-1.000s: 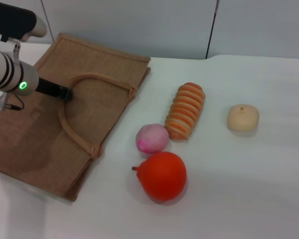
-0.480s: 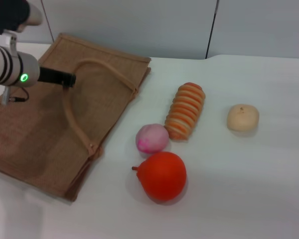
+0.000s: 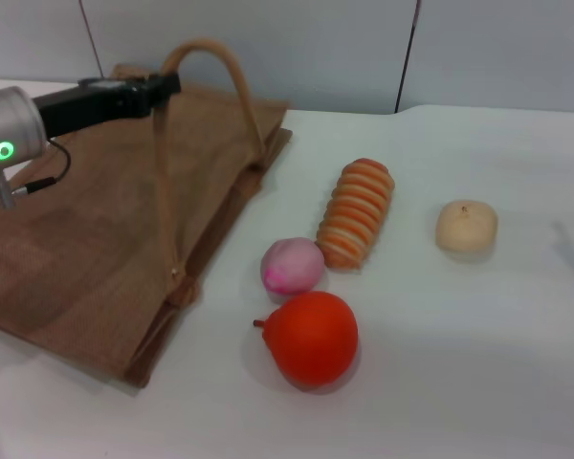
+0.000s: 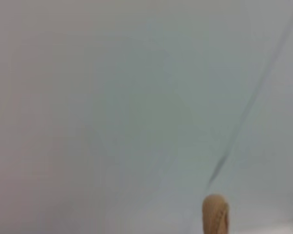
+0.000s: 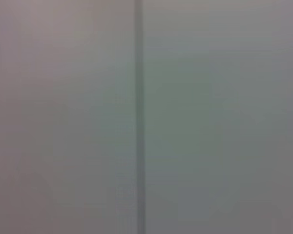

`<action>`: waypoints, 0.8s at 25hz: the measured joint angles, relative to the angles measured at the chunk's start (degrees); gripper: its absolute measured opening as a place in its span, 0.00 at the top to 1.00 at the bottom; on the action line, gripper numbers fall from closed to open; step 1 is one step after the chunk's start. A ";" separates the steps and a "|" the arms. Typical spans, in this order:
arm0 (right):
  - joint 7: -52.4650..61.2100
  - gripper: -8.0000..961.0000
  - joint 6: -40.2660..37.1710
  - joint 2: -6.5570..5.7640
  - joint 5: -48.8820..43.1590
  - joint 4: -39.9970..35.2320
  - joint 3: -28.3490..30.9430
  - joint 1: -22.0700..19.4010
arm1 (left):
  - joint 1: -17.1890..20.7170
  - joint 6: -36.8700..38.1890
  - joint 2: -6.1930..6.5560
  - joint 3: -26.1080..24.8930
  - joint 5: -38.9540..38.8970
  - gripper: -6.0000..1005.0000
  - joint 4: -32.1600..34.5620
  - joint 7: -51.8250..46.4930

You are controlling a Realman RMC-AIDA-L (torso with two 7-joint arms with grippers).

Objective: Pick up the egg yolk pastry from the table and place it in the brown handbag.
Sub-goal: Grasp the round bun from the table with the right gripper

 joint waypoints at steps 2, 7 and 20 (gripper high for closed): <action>3.51 0.07 2.29 -0.01 0.02 -2.43 -4.78 0.84 | -0.05 -5.42 0.63 -3.14 -4.07 0.88 -3.55 4.30; 8.58 0.07 10.59 -0.17 -0.03 -5.18 -15.37 3.49 | -0.82 -16.62 2.62 -9.44 -8.77 0.87 -10.33 9.55; 28.39 0.07 17.03 -0.50 -16.47 -14.54 -27.50 5.38 | -0.57 -26.67 3.10 -16.10 -10.33 0.87 -12.57 11.23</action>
